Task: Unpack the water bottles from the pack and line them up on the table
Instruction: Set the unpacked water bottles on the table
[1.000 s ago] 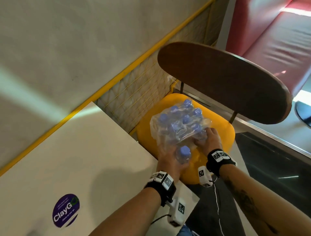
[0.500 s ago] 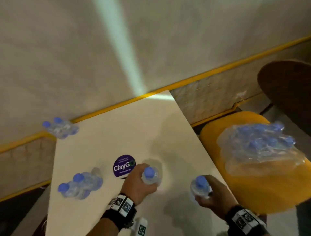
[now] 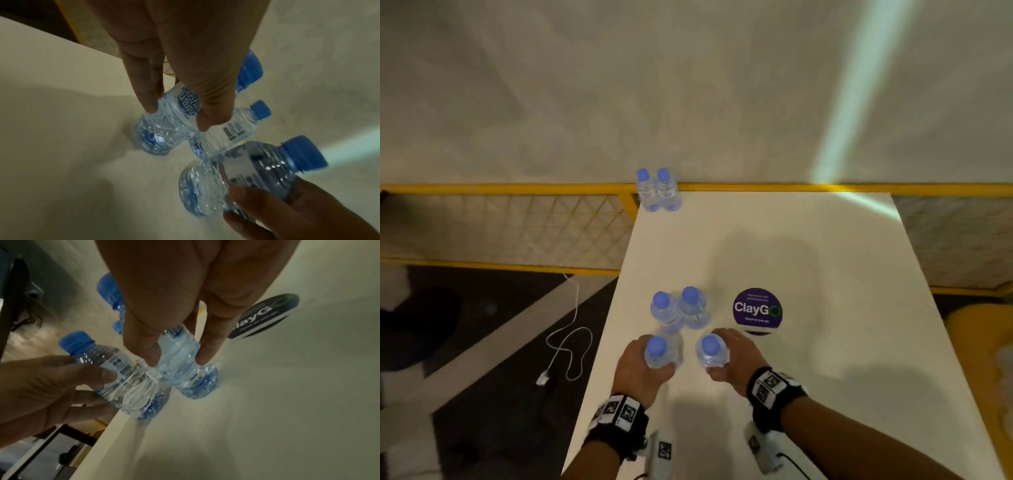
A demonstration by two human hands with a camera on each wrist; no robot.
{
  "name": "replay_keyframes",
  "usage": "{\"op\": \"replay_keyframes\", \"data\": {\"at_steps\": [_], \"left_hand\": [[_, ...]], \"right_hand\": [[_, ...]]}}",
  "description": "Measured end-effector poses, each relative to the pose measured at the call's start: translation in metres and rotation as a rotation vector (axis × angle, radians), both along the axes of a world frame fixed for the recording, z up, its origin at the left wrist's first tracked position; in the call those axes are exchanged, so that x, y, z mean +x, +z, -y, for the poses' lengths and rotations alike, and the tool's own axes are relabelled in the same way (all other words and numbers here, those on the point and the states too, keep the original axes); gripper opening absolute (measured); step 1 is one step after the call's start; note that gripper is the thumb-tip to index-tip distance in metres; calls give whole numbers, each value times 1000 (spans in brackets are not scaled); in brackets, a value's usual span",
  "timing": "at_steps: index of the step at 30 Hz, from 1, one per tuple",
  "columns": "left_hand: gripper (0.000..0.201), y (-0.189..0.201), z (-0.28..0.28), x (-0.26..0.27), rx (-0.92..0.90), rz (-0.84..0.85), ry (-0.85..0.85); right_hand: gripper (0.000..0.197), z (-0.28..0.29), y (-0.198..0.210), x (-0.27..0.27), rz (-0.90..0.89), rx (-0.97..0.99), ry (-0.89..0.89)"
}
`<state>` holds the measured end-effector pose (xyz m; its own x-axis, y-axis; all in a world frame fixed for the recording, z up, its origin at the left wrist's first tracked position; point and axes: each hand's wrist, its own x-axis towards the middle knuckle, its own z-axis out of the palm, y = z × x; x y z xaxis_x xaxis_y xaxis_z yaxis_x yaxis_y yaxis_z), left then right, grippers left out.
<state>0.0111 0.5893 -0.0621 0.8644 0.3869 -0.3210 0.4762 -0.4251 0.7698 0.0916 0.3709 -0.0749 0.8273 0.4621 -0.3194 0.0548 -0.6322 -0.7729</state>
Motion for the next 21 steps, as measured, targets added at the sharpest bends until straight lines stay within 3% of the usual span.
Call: {"op": "replay_keyframes", "data": {"at_steps": [3,7,10,12,17,19,21], "left_hand": [[40,-1,-10,10,-10,-4,17],[21,7,-9,35,28,-25,-91],[19,10,-11,49,87,-65,-160],[19,16,-11,55,112,-66,-192],[23,21,-15,60,129,-89,-221],[25,23,-12,60,136,-106,-241],[39,21,-12,54,147,-152,-215]], "right_hand": [[53,-26,-6,4,2,-34,-45],[41,-46,-19,15,-5,-111,-92],[36,-55,-37,22,-26,-154,-93],[42,-57,-43,24,-38,-160,-96],[54,-51,-13,16,-46,-122,-153],[65,-45,-9,13,-77,-137,-143],[83,-38,-11,13,-111,-159,-126]]}}
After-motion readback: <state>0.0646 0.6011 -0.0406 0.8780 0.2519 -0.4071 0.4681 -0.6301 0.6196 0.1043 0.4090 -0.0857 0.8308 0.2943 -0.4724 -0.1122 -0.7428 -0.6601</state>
